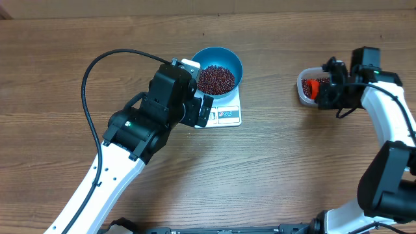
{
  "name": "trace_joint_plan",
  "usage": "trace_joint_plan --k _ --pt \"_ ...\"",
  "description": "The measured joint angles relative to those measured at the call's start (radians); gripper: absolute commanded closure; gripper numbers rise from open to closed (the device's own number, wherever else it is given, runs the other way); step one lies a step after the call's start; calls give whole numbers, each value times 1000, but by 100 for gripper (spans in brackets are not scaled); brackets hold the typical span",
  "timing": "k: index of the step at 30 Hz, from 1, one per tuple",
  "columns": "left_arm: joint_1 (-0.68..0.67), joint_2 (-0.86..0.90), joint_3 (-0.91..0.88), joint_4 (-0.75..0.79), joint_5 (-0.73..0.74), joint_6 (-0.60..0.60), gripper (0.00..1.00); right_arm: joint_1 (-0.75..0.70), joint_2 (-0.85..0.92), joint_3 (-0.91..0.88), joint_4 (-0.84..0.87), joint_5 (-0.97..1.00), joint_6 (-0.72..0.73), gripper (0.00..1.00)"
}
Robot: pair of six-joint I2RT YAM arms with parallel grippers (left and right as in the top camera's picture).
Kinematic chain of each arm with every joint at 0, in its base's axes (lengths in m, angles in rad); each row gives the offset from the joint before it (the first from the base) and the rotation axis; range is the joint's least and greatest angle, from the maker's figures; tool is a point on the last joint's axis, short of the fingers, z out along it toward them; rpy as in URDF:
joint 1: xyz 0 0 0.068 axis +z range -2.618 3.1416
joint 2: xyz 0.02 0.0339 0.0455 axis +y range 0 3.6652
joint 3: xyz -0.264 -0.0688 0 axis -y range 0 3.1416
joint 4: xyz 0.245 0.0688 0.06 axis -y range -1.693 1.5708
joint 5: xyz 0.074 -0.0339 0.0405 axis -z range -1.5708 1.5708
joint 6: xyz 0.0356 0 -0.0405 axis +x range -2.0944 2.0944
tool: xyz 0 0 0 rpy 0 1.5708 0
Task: Scoop item into bowl and weigh 150g on scale
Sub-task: 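Lift the filled scoop and carry it left over the teal bowl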
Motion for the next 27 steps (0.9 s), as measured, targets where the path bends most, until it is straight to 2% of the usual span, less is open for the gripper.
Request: trace_joint_plan --k 11,27 --pt "0 0 0 0 0 0 1 -178 0 0 -7 -284 23 96" --pt "0 0 0 0 0 0 0 -311 0 0 -63 -698 23 96"
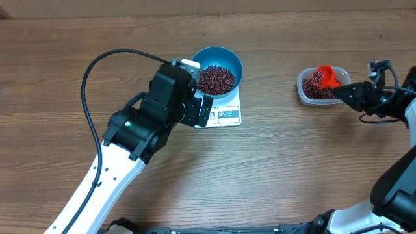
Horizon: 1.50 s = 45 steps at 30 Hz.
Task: Scoop item into bowl and weigh 150g on scale
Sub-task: 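Lift the filled scoop and carry it left over the teal bowl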
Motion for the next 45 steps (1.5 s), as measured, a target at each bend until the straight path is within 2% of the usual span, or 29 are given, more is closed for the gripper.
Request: trace_joint_plan --k 10,15,21,25,34,40,45 --pt "0 0 0 0 0 0 0 10 0 0 -72 -242 1 96" --pt "0 0 0 0 0 0 0 74 0 0 -75 -304 1 96" --pt "0 0 0 0 0 0 1 219 0 0 -5 -335 13 96" --pt "0 0 0 0 0 0 0 311 0 0 129 -341 83 96" --pt "0 0 0 0 0 0 0 492 0 -2 468 -164 419 96" --pt "0 0 0 0 0 0 0 592 0 -2 589 -60 495 96" --pt "0 0 0 0 0 0 1 682 0 -2 626 111 472 96"
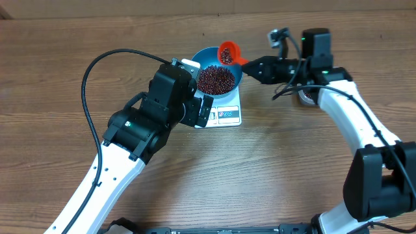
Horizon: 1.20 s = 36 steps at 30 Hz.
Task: Scoop item into bowl and weigh 150g on scale
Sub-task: 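Lift the filled scoop and carry it left over the teal bowl, then tip the red scoop slowly to pour beans into the teal bowl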
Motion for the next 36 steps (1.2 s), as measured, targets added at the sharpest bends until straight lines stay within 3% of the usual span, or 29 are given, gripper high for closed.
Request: trace_joint_plan --k 7,13,21,36 --pt "0 0 0 0 0 0 0 70 0 0 51 201 -61 96" --pt "0 0 0 0 0 0 0 86 0 0 49 254 -91 96" --pt "0 0 0 0 0 0 0 158 0 0 50 379 -240 96" --pt "0 0 0 0 0 0 0 178 2 0 -10 489 -310 96"
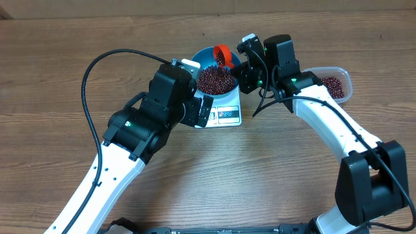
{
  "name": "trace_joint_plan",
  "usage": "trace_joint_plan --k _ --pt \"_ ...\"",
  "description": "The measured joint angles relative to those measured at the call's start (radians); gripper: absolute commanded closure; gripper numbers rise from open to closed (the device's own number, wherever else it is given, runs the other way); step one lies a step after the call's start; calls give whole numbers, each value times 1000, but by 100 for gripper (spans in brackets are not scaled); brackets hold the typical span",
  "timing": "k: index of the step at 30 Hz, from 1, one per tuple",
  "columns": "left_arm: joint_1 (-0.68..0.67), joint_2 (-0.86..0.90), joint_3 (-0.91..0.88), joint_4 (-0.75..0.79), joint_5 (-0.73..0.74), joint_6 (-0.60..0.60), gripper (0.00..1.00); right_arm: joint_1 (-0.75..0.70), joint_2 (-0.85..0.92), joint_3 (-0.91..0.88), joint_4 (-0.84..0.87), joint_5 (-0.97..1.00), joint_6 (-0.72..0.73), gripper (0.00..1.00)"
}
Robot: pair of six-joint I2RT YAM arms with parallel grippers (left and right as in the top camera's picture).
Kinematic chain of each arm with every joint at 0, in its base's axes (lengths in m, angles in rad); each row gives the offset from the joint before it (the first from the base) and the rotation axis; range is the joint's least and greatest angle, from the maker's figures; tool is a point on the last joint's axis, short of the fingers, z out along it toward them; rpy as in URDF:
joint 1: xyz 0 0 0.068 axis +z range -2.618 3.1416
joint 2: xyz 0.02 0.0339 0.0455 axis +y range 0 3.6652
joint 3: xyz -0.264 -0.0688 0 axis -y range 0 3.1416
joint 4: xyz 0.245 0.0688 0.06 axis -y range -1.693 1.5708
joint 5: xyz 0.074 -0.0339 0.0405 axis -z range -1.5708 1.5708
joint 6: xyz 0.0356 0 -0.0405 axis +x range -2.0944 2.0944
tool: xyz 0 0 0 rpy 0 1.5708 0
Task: Scoop item into bowl and weigh 150g on scale
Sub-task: 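Tip the red scoop slowly to pour beans into the teal bowl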
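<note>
A blue bowl heaped with dark red beans sits on a small white scale at the table's upper middle. My right gripper is shut on the handle of an orange scoop, which is tipped on its side over the bowl's far rim with beans at its mouth. My left gripper rests at the scale's left edge beside the bowl; its fingers are hidden under the wrist, so its state does not show. A clear tub of beans stands at the right.
The left arm's black cable loops over the table on the left. The right arm runs from the lower right up to the bowl, passing next to the clear tub.
My right gripper moved left, closer to the bowl, and the scoop has turned from level to tipped on its side over the beans. The clear tub is uncovered. The left arm stayed still.
My right gripper was down in the clear tub with the scoop. Then it held the filled scoop just above the tub. Then the scoop hung level at the bowl's far rim, and now it is tipped over the bowl. The left arm never moved.
</note>
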Motion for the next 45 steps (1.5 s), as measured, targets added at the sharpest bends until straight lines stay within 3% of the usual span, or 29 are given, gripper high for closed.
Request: trace_joint_plan --k 45 --pt "0 0 0 0 0 0 0 52 0 0 -38 141 -159 96"
